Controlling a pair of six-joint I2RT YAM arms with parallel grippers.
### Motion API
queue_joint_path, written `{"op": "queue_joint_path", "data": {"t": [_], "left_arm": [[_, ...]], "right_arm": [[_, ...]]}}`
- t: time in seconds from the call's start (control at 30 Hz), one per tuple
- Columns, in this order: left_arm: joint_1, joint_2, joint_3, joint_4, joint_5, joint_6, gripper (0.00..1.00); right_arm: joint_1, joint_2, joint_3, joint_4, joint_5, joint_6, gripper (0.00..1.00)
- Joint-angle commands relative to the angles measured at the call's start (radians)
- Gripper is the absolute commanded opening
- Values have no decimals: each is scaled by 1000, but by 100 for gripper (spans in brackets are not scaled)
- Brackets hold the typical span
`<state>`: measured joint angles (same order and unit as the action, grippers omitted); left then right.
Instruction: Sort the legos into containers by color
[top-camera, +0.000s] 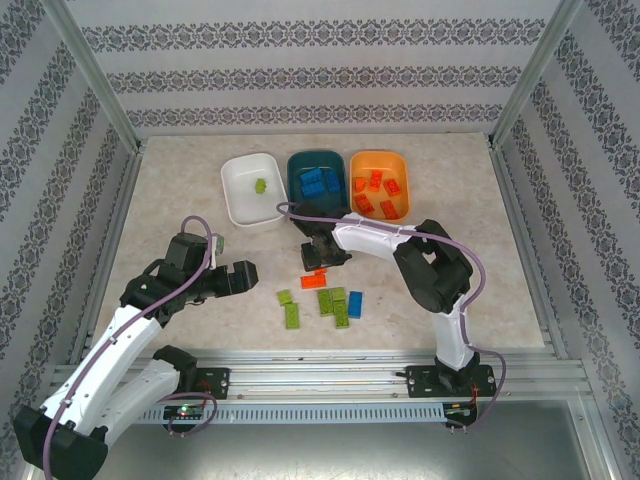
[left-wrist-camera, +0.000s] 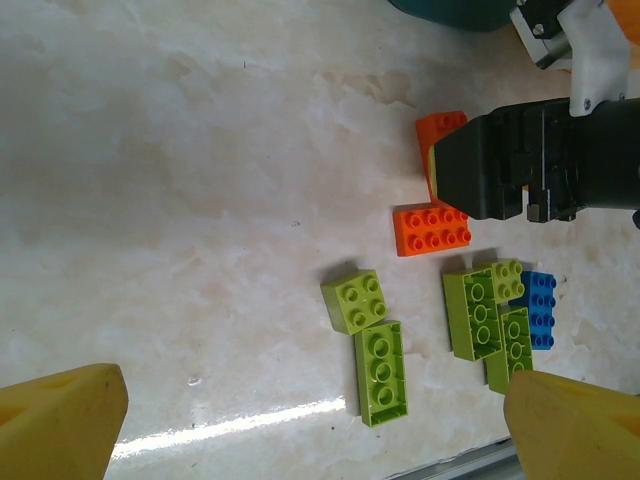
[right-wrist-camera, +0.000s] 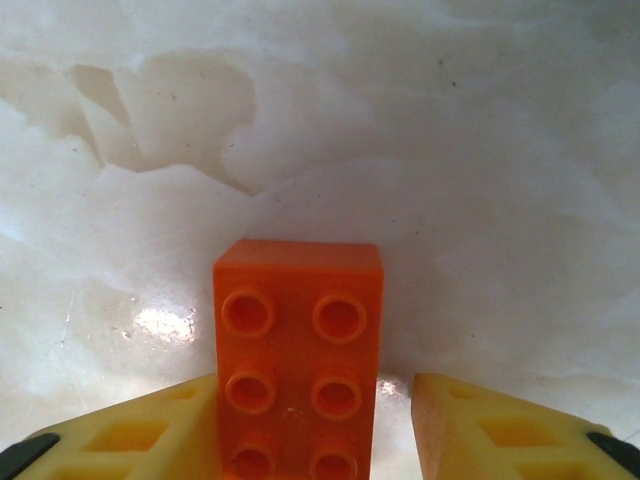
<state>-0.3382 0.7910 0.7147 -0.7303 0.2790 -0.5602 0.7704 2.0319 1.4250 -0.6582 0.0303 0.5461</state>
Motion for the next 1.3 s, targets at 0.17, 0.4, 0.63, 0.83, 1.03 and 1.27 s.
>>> {"op": "queue_joint_path", "data": {"t": [0.17, 0.4, 0.63, 0.83, 1.03, 1.27], "left_arm": [[16, -9, -5, -20, -10, 18, 97], [16, -10, -6, -19, -12, 17, 98], [15, -9, -9, -15, -11, 17, 98], [16, -14, -8, -15, -5, 19, 98], [17, -16, -10, -11, -2, 24, 100], [16, 2, -8, -11, 9, 29, 100]], "right_arm": [[9, -50, 0, -11, 34, 0, 38], [-3, -170, -50, 13, 16, -1, 30], [-117, -360, -150, 110, -170, 56, 29], [-341, -460, -125, 114, -263, 35, 29], [-522, -341, 13, 110, -257, -46, 27], [-601, -110, 205, 114, -176, -96, 27]]}}
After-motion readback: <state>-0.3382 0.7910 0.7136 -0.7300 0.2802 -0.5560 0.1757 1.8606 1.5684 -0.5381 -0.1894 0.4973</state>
